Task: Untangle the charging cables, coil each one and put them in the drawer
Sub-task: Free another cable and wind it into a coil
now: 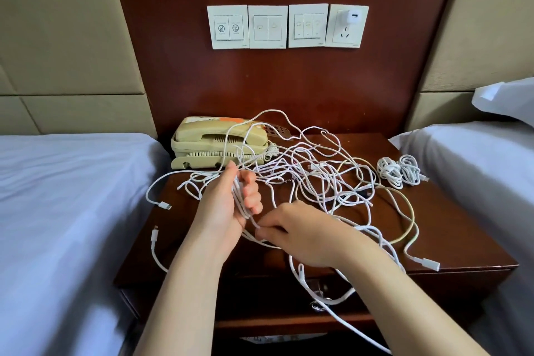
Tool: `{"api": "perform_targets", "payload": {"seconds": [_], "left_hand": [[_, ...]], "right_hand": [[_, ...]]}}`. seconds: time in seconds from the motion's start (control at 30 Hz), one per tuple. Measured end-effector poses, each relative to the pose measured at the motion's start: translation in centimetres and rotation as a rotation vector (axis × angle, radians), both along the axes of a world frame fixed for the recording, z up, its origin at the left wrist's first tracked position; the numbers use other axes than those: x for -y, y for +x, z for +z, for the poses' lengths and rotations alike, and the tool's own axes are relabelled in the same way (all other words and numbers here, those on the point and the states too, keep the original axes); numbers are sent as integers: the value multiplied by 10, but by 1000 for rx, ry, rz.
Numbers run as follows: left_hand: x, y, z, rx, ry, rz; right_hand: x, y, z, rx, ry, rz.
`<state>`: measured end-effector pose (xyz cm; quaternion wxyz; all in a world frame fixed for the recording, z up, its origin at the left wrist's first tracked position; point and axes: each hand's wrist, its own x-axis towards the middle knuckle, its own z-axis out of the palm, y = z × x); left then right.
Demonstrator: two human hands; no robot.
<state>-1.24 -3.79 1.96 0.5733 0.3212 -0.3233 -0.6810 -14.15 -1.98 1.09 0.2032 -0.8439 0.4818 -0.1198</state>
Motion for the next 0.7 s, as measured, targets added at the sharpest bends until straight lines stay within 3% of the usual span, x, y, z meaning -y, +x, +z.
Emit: {"api": "perform_targets", "payload": {"seconds": [0.17,0.33,0.5,0.7], "left_hand": [[5,-2,-5,234,-94,190],[3,-5,-7,518,-164,175],[-6,-17,-3,542,-157,27],[-12,-19,2,458,-101,-156]], "right_hand": [[-10,1,19,73,-91,66],[-5,-9,28,254,-215,-31],[4,-15,22,406,-296,-141],[12,-23,18,496,-234,-138]]}}
